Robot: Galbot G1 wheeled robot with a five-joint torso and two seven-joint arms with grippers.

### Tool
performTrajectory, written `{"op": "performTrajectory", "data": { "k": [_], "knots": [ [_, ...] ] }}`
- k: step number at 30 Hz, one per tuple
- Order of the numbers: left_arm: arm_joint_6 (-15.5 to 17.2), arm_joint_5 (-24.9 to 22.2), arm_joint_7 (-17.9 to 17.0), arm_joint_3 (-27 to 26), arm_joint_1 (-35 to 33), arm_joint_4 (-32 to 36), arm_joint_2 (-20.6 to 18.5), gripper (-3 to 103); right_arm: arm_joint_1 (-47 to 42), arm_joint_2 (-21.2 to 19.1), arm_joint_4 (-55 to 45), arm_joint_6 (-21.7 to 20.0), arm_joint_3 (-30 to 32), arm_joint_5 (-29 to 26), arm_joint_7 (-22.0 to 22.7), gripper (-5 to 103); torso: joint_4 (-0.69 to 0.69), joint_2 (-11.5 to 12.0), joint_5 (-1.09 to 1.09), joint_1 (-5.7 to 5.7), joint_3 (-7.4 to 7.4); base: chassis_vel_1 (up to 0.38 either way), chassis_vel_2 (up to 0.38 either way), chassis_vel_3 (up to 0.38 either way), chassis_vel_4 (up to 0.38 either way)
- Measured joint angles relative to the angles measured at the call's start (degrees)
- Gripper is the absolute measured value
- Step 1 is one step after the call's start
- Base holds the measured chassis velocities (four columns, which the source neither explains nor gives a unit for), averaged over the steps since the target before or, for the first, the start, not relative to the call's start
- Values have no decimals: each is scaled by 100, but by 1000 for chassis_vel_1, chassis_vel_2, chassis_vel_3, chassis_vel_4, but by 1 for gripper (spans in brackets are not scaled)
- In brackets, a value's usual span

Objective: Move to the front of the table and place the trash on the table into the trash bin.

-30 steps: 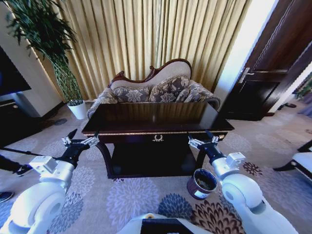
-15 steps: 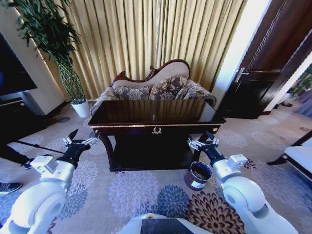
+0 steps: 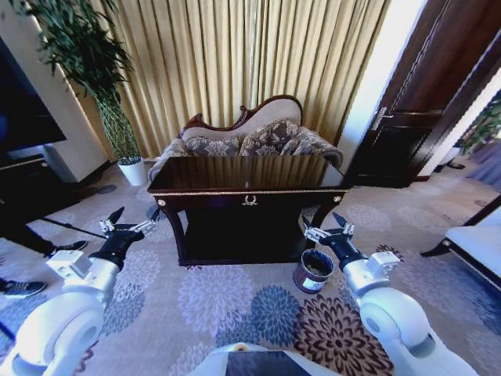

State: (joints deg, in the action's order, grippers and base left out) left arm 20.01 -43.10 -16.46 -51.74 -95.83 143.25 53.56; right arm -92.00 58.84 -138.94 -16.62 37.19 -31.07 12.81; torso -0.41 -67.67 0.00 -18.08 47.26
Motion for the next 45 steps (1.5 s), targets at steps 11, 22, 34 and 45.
{"op": "performTrajectory", "data": {
  "k": [11, 22, 34, 45],
  "knots": [
    [-9, -20, 18, -47, 5, -1, -37, 100, 25, 18, 10, 2, -15, 16, 7, 100, 0, -1, 1, 0, 0, 174, -143, -180, 135],
    [-10, -21, 20, -23, 22, -1, -55, 100, 50, 11, 59, 5, -13, 10, 11, 100, -1, 0, 0, -1, 0, 160, -166, -147, 173],
    [-12, -22, 21, -18, 15, -1, -51, 100, 48, 17, 62, 11, 1, 2, 11, 100, -1, 0, 0, 0, 0, 187, -180, -182, 174],
    [-15, -23, 23, -17, 24, -1, -48, 100, 55, 15, 66, 13, 14, -2, 18, 100, 2, -1, 1, 1, -1, 164, -175, -157, 182]
  ]
}}
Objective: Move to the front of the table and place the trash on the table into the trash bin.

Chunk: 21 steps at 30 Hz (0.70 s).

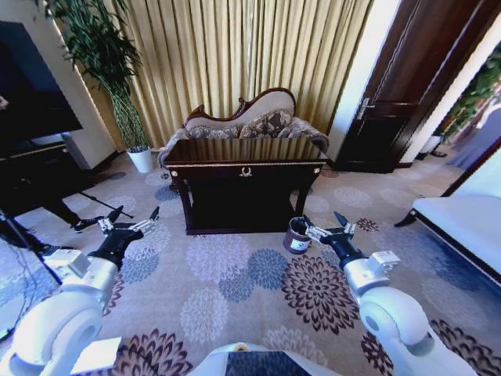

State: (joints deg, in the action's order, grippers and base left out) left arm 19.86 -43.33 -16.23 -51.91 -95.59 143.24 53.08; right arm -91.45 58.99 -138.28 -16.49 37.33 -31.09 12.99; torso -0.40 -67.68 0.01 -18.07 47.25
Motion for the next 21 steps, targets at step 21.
{"op": "performTrajectory", "data": {
  "k": [21],
  "knots": [
    [-9, -5, -53, 82, -12, 0, 89, 100, 49, 15, 153, 151, -12, 53, 4, 100, -2, 2, -1, -3, 2, 85, -68, -84, 75]
  ]
}}
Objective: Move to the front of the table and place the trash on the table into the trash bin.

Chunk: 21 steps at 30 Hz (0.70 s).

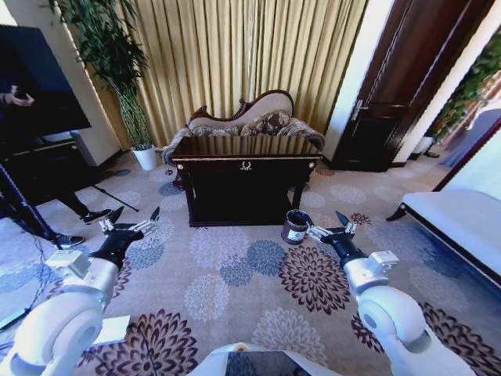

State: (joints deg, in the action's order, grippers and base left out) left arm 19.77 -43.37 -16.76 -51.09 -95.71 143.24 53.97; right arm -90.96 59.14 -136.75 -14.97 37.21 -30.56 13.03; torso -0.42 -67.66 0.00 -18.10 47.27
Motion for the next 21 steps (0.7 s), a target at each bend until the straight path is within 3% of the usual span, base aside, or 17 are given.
{"op": "performTrajectory", "data": {
  "k": [21],
  "knots": [
    [-30, 16, -10, 32, 30, 0, 32, 100, 172, -42, -74, -54, 52, -254, -13, 100, -1, -1, 0, 1, -1, 0, 0, 0, 0]
  ]
}}
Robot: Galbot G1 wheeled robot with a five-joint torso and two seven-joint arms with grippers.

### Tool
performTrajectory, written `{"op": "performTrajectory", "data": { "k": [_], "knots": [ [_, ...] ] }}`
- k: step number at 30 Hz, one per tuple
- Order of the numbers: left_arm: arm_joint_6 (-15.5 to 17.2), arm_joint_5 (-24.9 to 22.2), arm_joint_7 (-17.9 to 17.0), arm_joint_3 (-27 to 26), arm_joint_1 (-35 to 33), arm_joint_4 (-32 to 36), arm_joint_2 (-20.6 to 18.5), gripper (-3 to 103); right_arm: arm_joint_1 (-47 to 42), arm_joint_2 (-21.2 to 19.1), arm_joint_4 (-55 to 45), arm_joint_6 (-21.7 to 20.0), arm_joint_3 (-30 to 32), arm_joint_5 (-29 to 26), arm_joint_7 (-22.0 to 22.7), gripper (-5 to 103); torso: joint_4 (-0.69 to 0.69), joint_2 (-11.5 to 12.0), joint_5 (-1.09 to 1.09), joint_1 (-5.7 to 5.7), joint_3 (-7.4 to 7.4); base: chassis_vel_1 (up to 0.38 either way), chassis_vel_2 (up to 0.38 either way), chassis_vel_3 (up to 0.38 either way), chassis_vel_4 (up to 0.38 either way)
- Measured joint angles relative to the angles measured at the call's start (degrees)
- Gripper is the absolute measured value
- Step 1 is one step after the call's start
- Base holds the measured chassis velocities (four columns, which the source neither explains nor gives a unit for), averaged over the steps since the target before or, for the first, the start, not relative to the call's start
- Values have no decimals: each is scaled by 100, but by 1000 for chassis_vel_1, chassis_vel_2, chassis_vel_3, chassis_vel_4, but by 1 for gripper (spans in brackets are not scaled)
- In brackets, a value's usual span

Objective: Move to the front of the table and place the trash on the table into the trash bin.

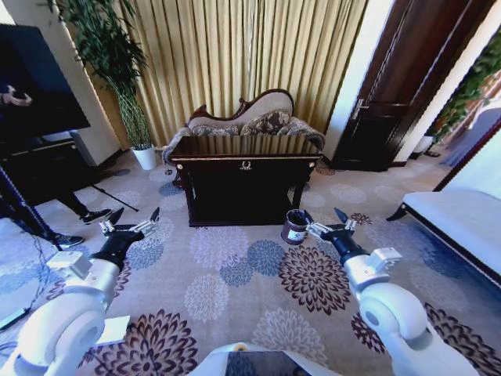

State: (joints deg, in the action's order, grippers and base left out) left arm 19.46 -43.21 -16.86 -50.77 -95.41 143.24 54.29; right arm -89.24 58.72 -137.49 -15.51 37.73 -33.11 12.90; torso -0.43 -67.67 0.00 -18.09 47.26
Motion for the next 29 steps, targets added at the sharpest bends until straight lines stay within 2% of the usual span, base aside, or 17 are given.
{"op": "performTrajectory", "data": {
  "k": [29],
  "knots": [
    [-2, 58, 55, -49, -3, 0, 10, 100, -1, -19, -66, -78, 30, 13, 110, 100, 0, 0, 0, 1, 0, 0, 0, 0, 0]
  ]
}}
